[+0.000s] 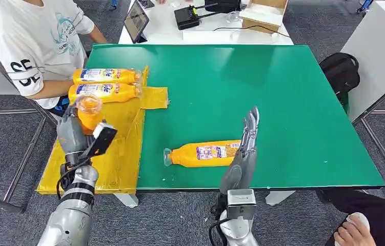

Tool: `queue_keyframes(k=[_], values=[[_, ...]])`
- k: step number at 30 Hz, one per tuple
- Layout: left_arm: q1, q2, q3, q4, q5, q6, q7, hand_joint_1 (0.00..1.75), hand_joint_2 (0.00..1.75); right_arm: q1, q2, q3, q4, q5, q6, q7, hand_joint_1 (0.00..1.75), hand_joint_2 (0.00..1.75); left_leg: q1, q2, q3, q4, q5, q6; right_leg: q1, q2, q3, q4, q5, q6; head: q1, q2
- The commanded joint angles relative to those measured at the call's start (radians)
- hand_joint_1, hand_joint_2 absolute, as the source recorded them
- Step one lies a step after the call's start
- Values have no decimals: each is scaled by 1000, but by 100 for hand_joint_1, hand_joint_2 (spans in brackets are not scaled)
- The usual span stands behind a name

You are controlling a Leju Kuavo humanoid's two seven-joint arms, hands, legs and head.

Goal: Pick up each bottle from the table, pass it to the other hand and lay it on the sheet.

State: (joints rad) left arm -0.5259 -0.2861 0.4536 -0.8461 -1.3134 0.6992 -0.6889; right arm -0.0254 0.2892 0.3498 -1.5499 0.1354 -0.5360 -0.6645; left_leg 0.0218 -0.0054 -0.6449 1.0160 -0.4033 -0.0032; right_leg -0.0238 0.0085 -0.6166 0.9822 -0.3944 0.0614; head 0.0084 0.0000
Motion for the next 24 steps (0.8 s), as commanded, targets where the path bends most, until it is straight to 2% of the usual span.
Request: queue_keyframes(k=[1,2,3,5,6,7,8,10,18,21,23,24], values=[[22,-15,69,43,-182,-1,61,175,175,-26,-27,0,31,-7,14,-34,0,0,0,2,6,-2,-2,1,0,1,5,-1,-1,-3,0,0],[28,-4,41,42,-214,-1,90,175,175,-29,-25,5,39,-9,14,-34,0,0,0,2,7,-2,-3,1,1,1,7,-2,-2,-3,0,0],[23,-10,70,54,-222,-1,70,175,175,-25,-12,-11,39,3,34,-34,0,0,0,3,7,-1,-3,1,1,2,6,-1,-1,-3,0,0],[69,69,-185,53,-257,-1,222,175,175,-41,-21,5,73,-12,29,-34,0,0,0,2,5,-1,-2,1,1,1,4,-1,-1,-3,0,0],[91,129,-367,37,-257,-1,344,175,175,-48,-21,10,83,-13,26,-34,0,0,0,2,8,-2,-2,1,1,1,6,-2,-1,-4,0,0],[91,135,-384,40,-257,-1,356,175,175,-49,-21,10,85,-13,26,-34,0,0,0,2,5,-2,-2,0,1,1,3,-1,-1,-3,0,0],[93,181,-508,53,-257,-1,434,175,175,-53,-21,12,96,-19,26,-34,0,0,0,2,7,-2,-2,1,1,0,5,-1,-1,-3,0,0],[83,213,-649,88,-247,-1,534,175,175,-53,-14,7,112,-14,43,-34,0,0,1,1,5,-1,-2,1,2,0,4,-1,-1,-3,0,0],[73,220,-651,113,-257,-1,527,175,175,-60,-16,11,124,-17,43,-34,0,0,0,1,6,-2,-3,1,1,1,6,-2,-2,-3,0,0],[55,255,-772,146,-257,-1,607,175,175,-66,-19,16,136,-20,41,-34,0,0,0,1,7,-2,-3,1,1,0,7,-1,-2,-5,0,0],[54,234,-711,160,-254,-1,568,175,175,-68,-18,16,149,-22,44,-34,0,0,1,0,5,-1,-2,1,1,0,5,-1,-2,-4,0,0],[45,243,-731,182,-257,-1,579,175,175,-70,-18,19,161,-21,51,-34,0,0,1,0,8,-1,-3,1,2,0,7,-1,-2,-5,0,0]])
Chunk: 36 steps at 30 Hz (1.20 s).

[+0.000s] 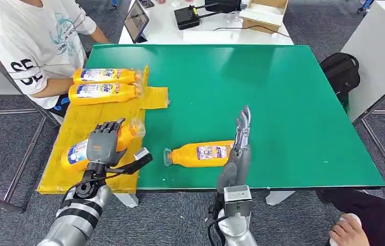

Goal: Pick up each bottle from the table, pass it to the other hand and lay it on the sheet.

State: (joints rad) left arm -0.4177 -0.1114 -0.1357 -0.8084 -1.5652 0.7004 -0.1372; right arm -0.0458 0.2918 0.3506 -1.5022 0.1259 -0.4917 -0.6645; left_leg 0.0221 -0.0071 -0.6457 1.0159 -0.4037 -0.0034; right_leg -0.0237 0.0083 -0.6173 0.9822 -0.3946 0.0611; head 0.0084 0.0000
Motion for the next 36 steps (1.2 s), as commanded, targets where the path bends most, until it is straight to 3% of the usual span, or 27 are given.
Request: queue_keyframes(k=[1,4,8,10,11,14,15,25,28,33,34,35,36], values=[[-66,62,-130,155,-6,-2,22,175,175,-50,-20,20,120,-9,8,-34,0,0,1,2,5,-1,-1,1,1,1,4,-1,-1,-3,0,0],[-72,59,-117,170,-6,-2,12,175,175,-51,-20,20,121,-10,8,-34,0,0,1,3,13,-2,-5,2,2,1,12,-2,-4,-6,0,0],[-72,59,-117,170,-6,-2,12,175,175,-51,-20,20,121,-10,8,-34,0,0,0,1,1,0,0,0,0,0,1,0,0,-1,0,0],[-77,63,-134,189,-6,-2,21,175,175,-52,-20,22,128,-8,10,-34,0,0,0,2,7,-1,-3,1,1,0,7,-1,-2,-3,0,0],[-74,98,-163,177,47,-23,1,175,175,-64,-27,35,145,-20,1,-34,0,0,0,1,4,-1,-1,1,1,0,4,-1,-1,-2,0,0],[-109,66,-160,306,-6,-2,27,175,175,-61,-20,30,162,-7,15,-34,0,0,0,2,8,-1,-3,1,1,0,8,-1,-2,-4,0,0],[-127,78,-222,344,-6,-2,62,175,175,-63,-19,30,168,-6,20,-34,0,0,1,1,6,-1,-2,1,1,0,6,-1,-1,-3,0,0],[-177,69,-198,486,-2,-2,65,175,175,-70,-16,32,192,2,30,-34,0,0,1,2,5,-1,-2,1,1,1,5,-1,-1,-3,0,0],[-225,66,-209,576,-5,-9,134,175,175,-77,-13,36,212,10,39,-34,0,0,1,2,4,-1,-1,1,1,1,4,-1,-1,-2,0,0],[-225,67,-176,580,16,-20,139,175,175,-79,-11,37,226,13,40,-34,0,0,0,3,6,-1,-1,1,1,2,5,-1,0,-2,0,0],[-225,67,-174,580,13,-18,140,148,175,-78,-11,37,226,13,39,-34,0,0,0,3,8,-1,-2,1,1,2,7,-1,-1,-3,0,0],[-223,63,-152,578,28,-13,136,19,175,-78,-12,37,226,13,38,-34,0,0,0,4,10,-2,-2,1,1,3,9,-1,-1,-4,0,0],[-222,58,-126,574,50,-9,124,0,175,-78,-11,34,229,12,39,-34,0,0,0,3,8,-1,-1,1,1,2,7,-1,0,-3,0,0]])
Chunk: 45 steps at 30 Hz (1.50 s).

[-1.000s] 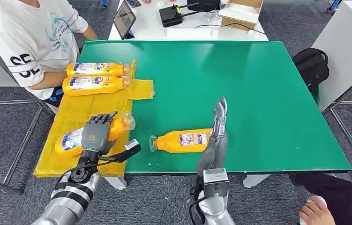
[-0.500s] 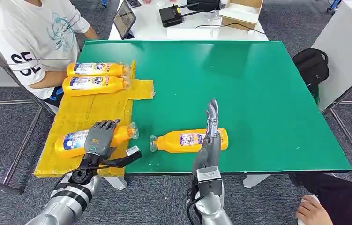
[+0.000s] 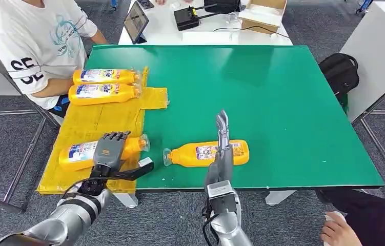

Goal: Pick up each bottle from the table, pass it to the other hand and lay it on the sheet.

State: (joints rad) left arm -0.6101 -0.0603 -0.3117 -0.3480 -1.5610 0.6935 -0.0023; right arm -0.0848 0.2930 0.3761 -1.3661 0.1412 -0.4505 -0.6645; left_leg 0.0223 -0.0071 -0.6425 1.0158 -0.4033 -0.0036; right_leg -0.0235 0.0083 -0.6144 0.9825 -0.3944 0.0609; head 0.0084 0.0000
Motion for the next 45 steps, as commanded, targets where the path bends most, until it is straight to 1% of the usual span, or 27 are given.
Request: queue_keyframes(k=[1,2,3,4,7,8,9,10,11,12,15,16,17,18,19,20,23,24,25,29,34,35,37,38,43,45], values=[[-30,6,50,113,40,3,-7,0,175,-39,-12,7,95,-3,-2,-34,0,0,0,4,6,-1,-2,1,1,2,5,-2,-1,-3,0,0],[-30,2,71,111,56,5,-17,0,175,-40,-11,5,98,-2,-1,-34,0,0,0,3,5,-1,-2,1,1,2,4,-1,-1,-2,0,0],[-30,-1,89,111,69,2,-31,0,175,-39,-10,3,98,-2,-1,-34,0,0,0,4,7,-1,-3,1,1,2,6,-2,-1,-3,0,0],[-29,-2,95,110,73,4,-37,0,175,-38,-10,2,98,-2,-1,-34,0,0,0,3,5,-1,-2,1,1,2,4,-1,-1,-2,0,0],[-26,-5,114,108,91,2,-71,0,175,-39,-9,-1,99,-3,0,-34,0,0,0,3,7,-1,-2,1,1,2,6,-2,-1,-3,0,0],[-26,-8,132,108,108,-9,-92,0,175,-39,-7,-4,100,-3,-1,-34,0,0,0,3,5,-1,-1,1,0,1,4,-1,-1,-2,0,0],[-25,-9,143,107,119,-15,-106,0,175,-39,-7,-6,101,-3,-1,-34,0,0,0,3,7,-1,-2,1,1,2,5,-1,-1,-3,0,0],[-25,-10,150,108,126,-26,-118,0,175,-39,-7,-7,103,-3,0,-34,0,0,0,3,8,-2,-3,2,1,1,7,-2,-2,-4,0,0],[-24,-11,157,107,133,-31,-129,0,175,-40,-5,-11,107,-5,1,-34,0,0,0,3,6,-1,-2,1,1,1,5,-1,-1,-2,0,0],[-22,-13,163,105,139,-31,-137,0,175,-39,-5,-13,108,-5,1,-34,0,0,0,3,8,-1,-2,2,1,1,7,-2,-1,-3,0,0],[-18,-17,177,103,153,-41,-162,0,175,-39,-3,-18,112,-7,3,-34,0,0,0,2,5,-1,-1,1,0,1,4,-1,-1,-2,0,0],[-18,-17,177,103,153,-41,-162,0,175,-39,-3,-18,112,-7,3,-34,0,0,0,3,7,-1,-2,1,0,2,5,-2,-1,-3,0,0],[-15,-21,191,106,170,-67,-187,0,175,-40,-2,-21,116,-8,6,-34,0,0,0,4,9,-2,-3,2,1,2,8,-2,-1,-4,0,0],[-15,-21,191,106,170,-67,-187,0,175,-40,-2,-21,116,-8,6,-34,0,0,0,3,7,-1,-2,1,0,1,6,-2,-1,-2,0,0],[-15,-23,197,109,179,-90,-206,0,175,-41,-1,-23,120,-10,10,-34,0,0,0,4,9,-2,-2,2,1,2,8,-2,-1,-3,0,0],[-13,-23,217,109,206,-202,-274,0,175,-46,3,-35,134,-18,34,-34,0,0,0,3,7,-1,-2,1,1,1,6,-2,-1,-3,0,0],[-5,-25,235,106,225,-254,-309,0,175,-47,5,-48,138,-22,46,-34,0,0,0,4,10,-2,-2,1,1,2,8,-3,-1,-3,0,0],[-3,-26,239,102,229,-258,-322,0,175,-48,5,-53,138,-22,46,-34,0,0,-1,2,9,-2,-1,1,0,1,8,-2,-1,-2,0,0],[-3,-27,243,101,233,-260,-324,0,0,-47,6,-55,138,-21,47,-34,0,0,-1,2,12,-3,-1,1,0,1,11,-3,-1,-3,0,0],[-7,-33,269,93,261,-281,-361,0,0,-49,12,-63,145,-17,50,-34,0,0,-1,1,14,-2,-2,1,0,1,14,-2,-2,-3,0,0],[-6,-33,271,92,262,-280,-364,0,0,-49,13,-64,146,-15,50,-34,0,0,0,1,15,-2,-2,1,0,1,15,-2,-2,-4,0,0],[-6,-33,271,92,262,-280,-364,0,0,-49,13,-64,146,-15,50,-34,0,0,-1,-2,15,-2,-1,1,0,-2,16,-2,-2,-4,0,0],[-5,-38,283,86,272,-271,-381,0,0,-51,17,-74,154,-11,44,-34,0,0,-1,-1,15,-2,-1,1,0,-1,16,-1,-2,-4,0,0],[-3,-40,295,85,278,-267,-392,0,0,-51,17,-66,152,16,12,-34,0,0,-1,0,16,-2,-1,1,0,0,16,-2,-2,-5,0,0],[-2,-50,318,80,299,-273,-417,0,0,-56,18,-63,162,3,21,-34,0,0,-1,-1,16,-2,0,1,0,-1,16,-2,-2,-6,0,0],[1,-64,378,69,371,-296,-477,0,0,-56,16,-65,166,5,21,-34,0,0,-1,-1,16,-2,0,1,0,-1,17,-2,-2,-5,0,0]])
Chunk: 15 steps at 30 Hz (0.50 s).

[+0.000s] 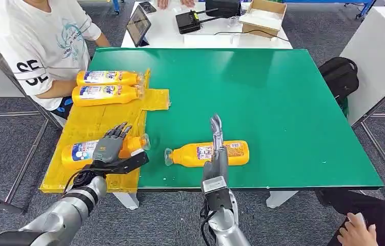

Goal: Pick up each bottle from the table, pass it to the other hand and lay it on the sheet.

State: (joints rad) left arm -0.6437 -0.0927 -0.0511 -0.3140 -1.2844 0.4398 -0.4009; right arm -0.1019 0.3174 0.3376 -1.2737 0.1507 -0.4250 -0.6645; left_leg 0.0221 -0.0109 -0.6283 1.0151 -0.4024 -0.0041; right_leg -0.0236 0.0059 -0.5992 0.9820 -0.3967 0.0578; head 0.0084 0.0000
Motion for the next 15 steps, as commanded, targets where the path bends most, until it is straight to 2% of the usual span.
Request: queue_keyframes(k=[1,4,8,9,10,12,15], values=[[35,-35,128,33,107,-42,-88,0,0,-38,-8,-27,74,-5,-4,-34,0,0,-1,1,2,-1,0,1,0,0,2,-1,0,-1,0,0],[35,-35,128,33,107,-42,-88,0,0,-38,-8,-27,74,-5,-4,-34,0,0,0,2,2,-2,0,2,0,1,2,-2,0,-2,0,0],[27,-100,324,-37,361,94,-289,0,0,-21,-5,-43,70,10,1,-34,0,0,0,1,2,-1,0,2,0,0,2,-1,0,-2,0,0],[50,-126,310,-156,487,125,-297,0,0,-14,-2,-46,71,17,2,-34,0,0,0,1,1,-2,0,2,1,-1,2,-2,1,-2,0,0],[65,-127,267,-224,596,157,-297,0,175,-11,-1,-47,72,22,3,-34,0,0,0,-1,0,-1,0,1,1,-2,1,-1,1,-1,0,0],[91,-108,152,-334,750,257,-297,0,175,-9,2,-43,77,28,-1,-34,0,0,1,-1,-2,0,0,2,1,-3,-1,-1,0,-2,0,0],[91,-108,152,-334,750,257,-297,0,175,-9,2,-43,77,28,-1,-34,0,0,1,3,-3,0,-1,1,1,0,-4,-1,2,-2,0,0]])
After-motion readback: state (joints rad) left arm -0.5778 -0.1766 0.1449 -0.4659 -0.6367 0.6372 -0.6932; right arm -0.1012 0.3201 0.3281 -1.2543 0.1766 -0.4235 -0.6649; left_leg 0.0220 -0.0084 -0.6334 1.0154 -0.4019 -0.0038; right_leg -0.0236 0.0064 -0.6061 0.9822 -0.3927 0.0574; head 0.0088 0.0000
